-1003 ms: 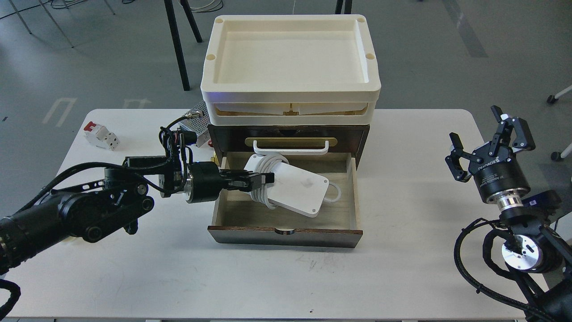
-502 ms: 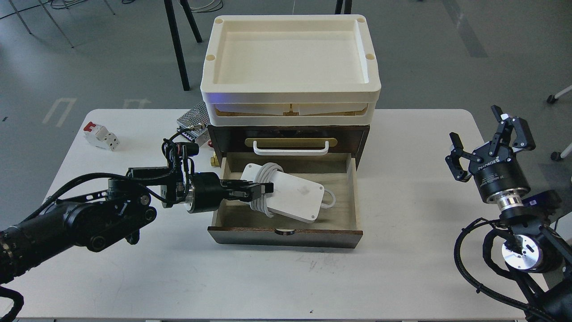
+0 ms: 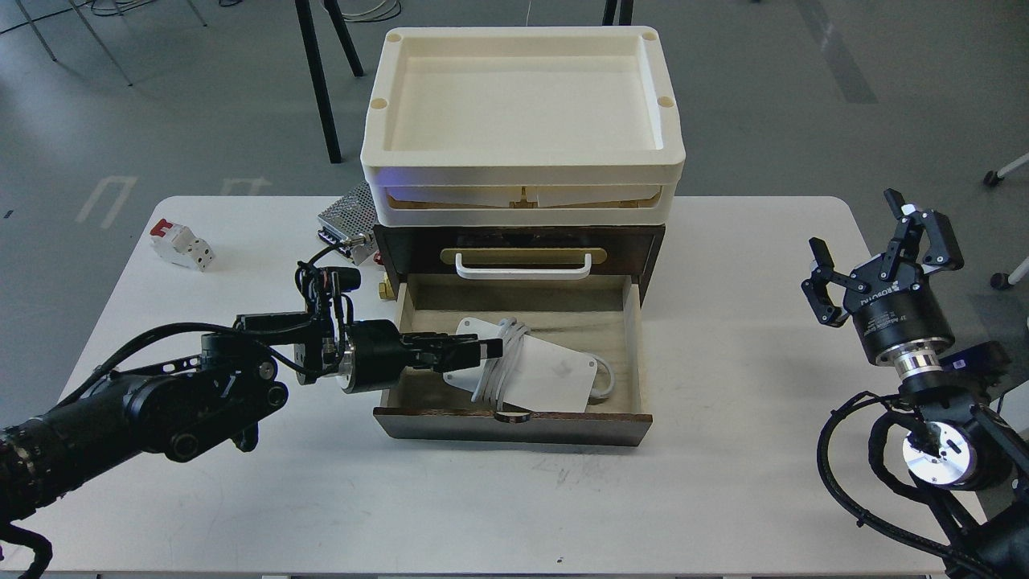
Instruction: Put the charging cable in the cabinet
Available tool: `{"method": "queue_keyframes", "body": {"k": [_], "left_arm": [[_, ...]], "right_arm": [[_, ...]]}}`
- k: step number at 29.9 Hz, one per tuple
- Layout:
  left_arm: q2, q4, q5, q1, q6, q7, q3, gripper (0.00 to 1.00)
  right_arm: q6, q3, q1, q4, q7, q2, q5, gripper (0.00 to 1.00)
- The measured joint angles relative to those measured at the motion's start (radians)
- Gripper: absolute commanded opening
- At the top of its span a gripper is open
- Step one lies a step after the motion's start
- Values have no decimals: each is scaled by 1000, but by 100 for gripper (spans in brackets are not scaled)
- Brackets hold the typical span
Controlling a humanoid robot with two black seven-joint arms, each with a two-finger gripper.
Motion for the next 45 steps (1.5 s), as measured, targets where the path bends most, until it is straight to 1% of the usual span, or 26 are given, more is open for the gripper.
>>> {"method": "queue_keyframes", "body": {"k": [3, 8, 14, 22, 26, 27, 28, 32, 35, 41, 45], "left_arm": [[8, -10, -14, 0, 0, 0, -7, 80], [31, -22, -70, -9, -6, 0, -10, 81], [97, -62, -83, -11, -7, 0, -10, 82], [289, -197, -192, -10, -5, 0, -11, 82], [390, -224, -268, -3, -4, 0, -10, 82], [408, -225, -293, -2, -3, 0, -10, 84], [427, -224, -331, -1, -2, 0, -10, 87], [482, -193, -550, 4, 1, 0, -7, 88], [506, -140, -746, 19, 0, 0, -6, 89], [511, -30, -1112, 52, -15, 0, -6, 90], [492, 23, -1277, 61, -29, 0, -6, 90]], "right_arm": [[0, 0, 0, 0, 0, 0, 0, 99], [0, 0, 0, 0, 0, 0, 0, 100], [0, 0, 0, 0, 0, 0, 0, 99], [0, 0, 0, 0, 0, 0, 0, 99], [0, -1, 0, 0, 0, 0, 0, 99], [1, -1, 0, 0, 0, 0, 0, 100], [1, -1, 0, 0, 0, 0, 0, 100], [1, -2, 0, 0, 0, 0, 0, 100], [2, -3, -1, 0, 0, 0, 0, 100], [2, -5, -1, 0, 0, 0, 0, 99], [2, -7, -1, 0, 0, 0, 0, 100]]}}
